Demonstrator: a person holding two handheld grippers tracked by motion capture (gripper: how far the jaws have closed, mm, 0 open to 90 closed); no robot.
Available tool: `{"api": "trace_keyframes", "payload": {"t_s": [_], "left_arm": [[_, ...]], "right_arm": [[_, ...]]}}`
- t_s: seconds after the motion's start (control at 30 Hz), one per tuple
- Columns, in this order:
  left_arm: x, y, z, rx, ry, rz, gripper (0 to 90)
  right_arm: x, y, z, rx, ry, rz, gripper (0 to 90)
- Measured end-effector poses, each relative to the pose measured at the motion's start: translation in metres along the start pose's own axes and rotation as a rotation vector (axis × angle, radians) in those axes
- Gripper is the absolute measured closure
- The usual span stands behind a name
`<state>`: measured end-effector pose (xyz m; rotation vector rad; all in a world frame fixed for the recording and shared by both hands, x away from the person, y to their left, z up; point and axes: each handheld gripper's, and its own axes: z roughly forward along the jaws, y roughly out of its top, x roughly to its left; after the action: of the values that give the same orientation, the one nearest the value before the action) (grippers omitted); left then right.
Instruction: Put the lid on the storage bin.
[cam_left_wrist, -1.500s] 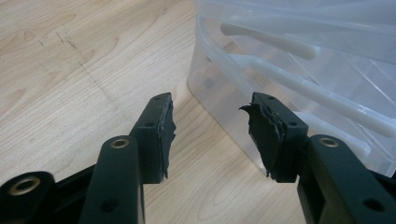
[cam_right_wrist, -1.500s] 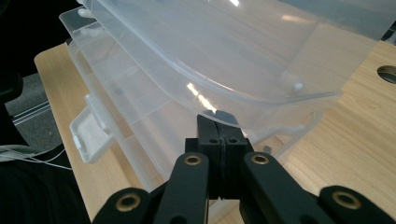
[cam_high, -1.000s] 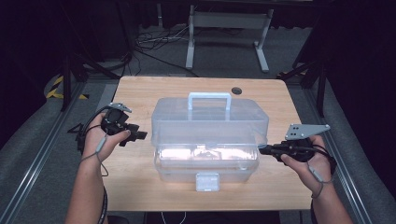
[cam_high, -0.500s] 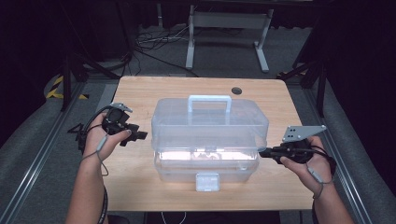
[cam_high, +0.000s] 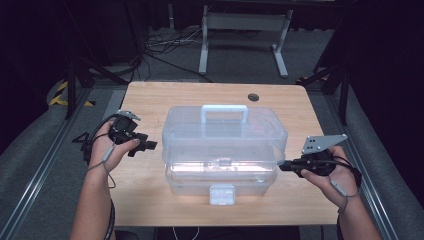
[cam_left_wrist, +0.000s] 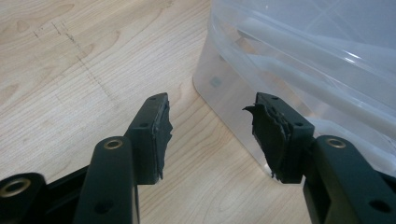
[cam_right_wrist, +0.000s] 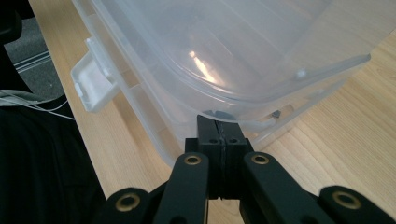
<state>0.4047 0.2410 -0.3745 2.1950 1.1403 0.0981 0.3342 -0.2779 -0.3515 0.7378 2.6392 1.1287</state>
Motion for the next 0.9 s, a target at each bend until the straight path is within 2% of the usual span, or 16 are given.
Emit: {"api": "trace_keyframes", "payload": {"t_s": [0.9], "left_arm": [[0.0048, -0.0019, 0.0044, 0.018, -0.012, -0.004, 46.0]], "right_arm": [[0.0013, -0.0022, 0.0093, 0.114, 0.036, -0.023, 90.0]]}}
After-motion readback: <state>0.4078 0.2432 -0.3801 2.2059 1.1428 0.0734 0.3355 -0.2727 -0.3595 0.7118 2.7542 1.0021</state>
